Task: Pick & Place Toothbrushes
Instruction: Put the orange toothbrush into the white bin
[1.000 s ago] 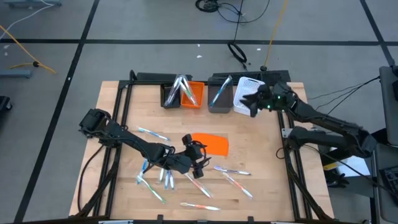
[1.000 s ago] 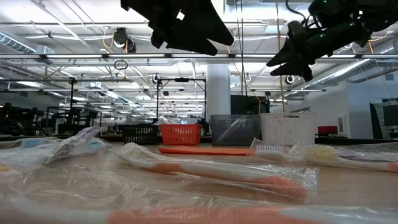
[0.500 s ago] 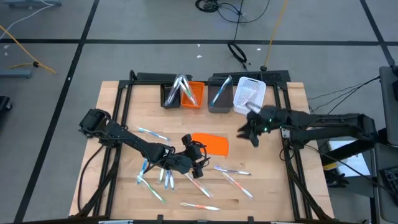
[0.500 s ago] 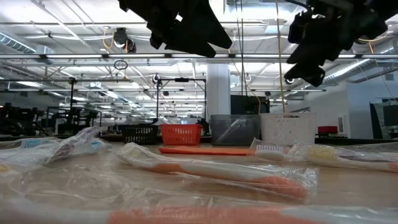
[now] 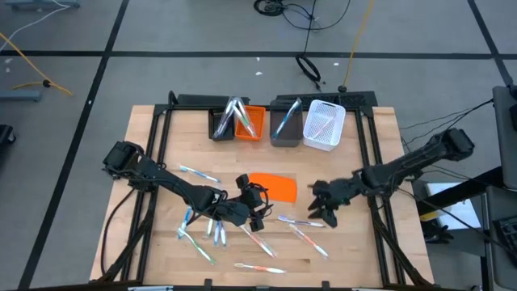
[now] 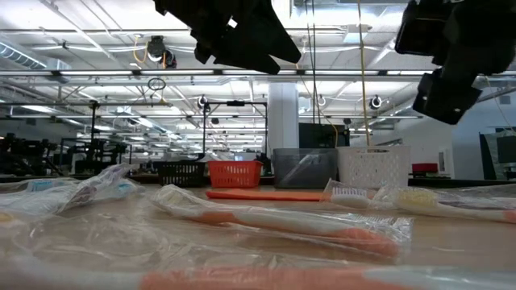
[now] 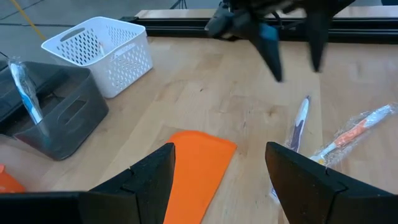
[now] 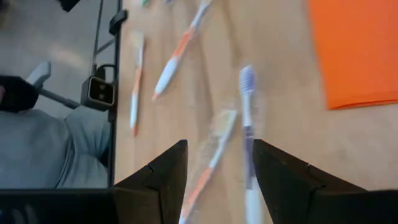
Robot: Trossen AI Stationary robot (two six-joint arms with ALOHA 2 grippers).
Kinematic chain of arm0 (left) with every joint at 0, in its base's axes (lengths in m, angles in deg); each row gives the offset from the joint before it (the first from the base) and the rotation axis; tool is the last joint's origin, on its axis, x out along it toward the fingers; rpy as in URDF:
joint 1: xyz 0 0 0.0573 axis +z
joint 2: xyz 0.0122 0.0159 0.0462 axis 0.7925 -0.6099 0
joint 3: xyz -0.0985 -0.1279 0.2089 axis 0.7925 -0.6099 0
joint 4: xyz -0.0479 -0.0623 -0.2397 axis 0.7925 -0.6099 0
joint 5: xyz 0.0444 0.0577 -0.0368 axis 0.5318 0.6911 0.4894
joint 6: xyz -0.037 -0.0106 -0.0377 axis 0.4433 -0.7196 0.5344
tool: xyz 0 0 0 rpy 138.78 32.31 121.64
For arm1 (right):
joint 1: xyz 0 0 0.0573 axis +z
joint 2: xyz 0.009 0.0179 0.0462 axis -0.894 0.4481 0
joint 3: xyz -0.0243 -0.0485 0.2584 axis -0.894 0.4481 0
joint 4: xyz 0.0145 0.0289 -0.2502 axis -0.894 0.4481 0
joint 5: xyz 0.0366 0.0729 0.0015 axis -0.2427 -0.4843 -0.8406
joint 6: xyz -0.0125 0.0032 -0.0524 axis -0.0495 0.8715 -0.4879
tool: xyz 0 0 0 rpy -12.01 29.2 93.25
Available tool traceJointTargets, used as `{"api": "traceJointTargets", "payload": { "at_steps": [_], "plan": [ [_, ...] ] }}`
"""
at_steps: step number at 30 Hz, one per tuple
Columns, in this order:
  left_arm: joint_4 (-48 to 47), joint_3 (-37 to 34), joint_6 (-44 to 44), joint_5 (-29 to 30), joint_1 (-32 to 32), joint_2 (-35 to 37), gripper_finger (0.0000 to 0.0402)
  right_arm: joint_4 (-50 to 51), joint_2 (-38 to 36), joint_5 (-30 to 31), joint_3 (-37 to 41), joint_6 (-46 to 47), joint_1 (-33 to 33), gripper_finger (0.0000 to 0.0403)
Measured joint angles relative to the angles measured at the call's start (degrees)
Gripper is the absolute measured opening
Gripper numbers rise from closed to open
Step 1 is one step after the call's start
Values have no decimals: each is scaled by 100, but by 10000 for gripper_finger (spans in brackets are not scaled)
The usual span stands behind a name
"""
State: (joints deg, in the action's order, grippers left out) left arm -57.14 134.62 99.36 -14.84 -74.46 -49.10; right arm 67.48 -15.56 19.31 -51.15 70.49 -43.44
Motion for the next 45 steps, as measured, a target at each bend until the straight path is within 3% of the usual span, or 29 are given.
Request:
{"api": "traceJointTargets", "payload": {
  "at_steps": [11, 21, 30, 45],
  "plan": [
    [0, 0, 2, 13, 7, -2, 253, -1249, 1418, 648, 4, 713, 1181, 171],
    [0, 0, 2, 13, 23, 0, 253, -2004, 2280, 820, 4, 981, 1462, 171],
    [-2, 0, 2, 11, 22, -2, 253, -2213, 2641, 860, 4, 1025, 1467, 171],
    [-2, 0, 2, 9, 22, -2, 253, -2177, 2640, 1185, 4, 1010, 1653, 171]
  ]
}}
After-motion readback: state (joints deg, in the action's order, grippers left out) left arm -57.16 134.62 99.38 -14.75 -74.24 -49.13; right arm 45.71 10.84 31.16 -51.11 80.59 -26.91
